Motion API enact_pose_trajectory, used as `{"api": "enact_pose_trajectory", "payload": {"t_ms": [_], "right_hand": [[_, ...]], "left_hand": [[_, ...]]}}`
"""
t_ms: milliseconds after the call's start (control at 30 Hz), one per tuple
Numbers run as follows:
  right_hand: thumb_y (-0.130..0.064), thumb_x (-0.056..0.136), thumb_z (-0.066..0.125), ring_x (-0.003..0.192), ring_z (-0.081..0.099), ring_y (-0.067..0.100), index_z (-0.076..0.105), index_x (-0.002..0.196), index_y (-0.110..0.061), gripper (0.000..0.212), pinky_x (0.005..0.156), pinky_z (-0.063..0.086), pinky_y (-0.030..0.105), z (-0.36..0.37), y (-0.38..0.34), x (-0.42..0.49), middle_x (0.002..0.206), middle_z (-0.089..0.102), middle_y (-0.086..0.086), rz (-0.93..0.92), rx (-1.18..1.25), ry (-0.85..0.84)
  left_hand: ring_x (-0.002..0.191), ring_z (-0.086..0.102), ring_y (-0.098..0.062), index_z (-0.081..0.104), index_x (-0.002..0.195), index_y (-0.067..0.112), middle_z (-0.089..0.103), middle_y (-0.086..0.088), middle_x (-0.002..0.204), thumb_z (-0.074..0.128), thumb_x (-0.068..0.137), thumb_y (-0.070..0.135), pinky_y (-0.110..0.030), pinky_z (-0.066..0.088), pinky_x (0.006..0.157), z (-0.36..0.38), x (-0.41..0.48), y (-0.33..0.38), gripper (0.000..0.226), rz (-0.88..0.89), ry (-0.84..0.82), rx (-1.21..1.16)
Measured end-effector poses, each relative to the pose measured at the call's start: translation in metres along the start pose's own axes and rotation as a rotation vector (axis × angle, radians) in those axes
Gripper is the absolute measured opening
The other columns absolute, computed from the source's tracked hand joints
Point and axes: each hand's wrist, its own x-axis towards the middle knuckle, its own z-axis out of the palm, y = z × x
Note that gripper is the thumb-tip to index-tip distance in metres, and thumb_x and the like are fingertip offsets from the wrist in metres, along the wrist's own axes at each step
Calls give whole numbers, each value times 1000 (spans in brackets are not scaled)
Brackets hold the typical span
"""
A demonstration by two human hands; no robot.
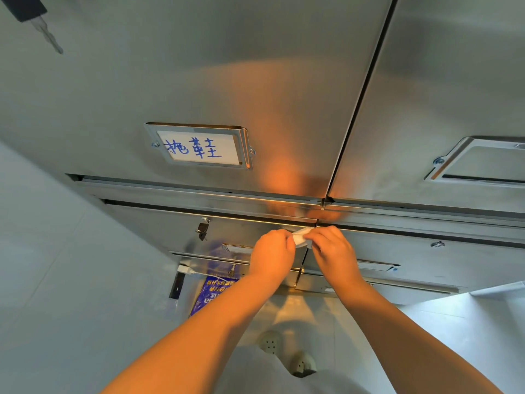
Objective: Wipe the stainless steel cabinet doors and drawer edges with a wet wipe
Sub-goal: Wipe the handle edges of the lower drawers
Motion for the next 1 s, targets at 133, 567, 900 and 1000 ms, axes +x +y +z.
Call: {"api": "enact_pose_trajectory", "payload": {"t_ms": [133,567,900,1000], "right_hand": [[3,70,77,88,65,29,72,95,-4,27,72,54,32,-1,-1,-3,93,69,9,1,19,63],[-7,85,66,98,60,23,64,117,-10,32,79,53,32,-8,-16,-13,102,67,6,95,102,90],[-26,87,65,84,55,12,71,103,-18,19,57,35,13,-20,-22,-11,88,63,-3,259,64,34],[-27,85,68,72,48,6,72,94,-22,11,52,38,16,-25,-22,-14,78,59,-8,261,63,13]], "left_hand": [[90,63,-21,64,114,18,67,-4,105,42,98,27,-32,52,77,0,3,6,28,-40,9,-9],[87,62,-13,64,109,26,68,5,101,49,95,36,-26,49,67,-19,-6,-8,22,141,102,153],[91,63,-10,65,113,30,69,9,104,49,95,39,-23,48,69,-34,-18,-16,25,305,222,227],[92,64,-10,66,112,31,69,8,105,51,95,38,-23,50,71,-37,-20,-20,24,280,212,220]]}}
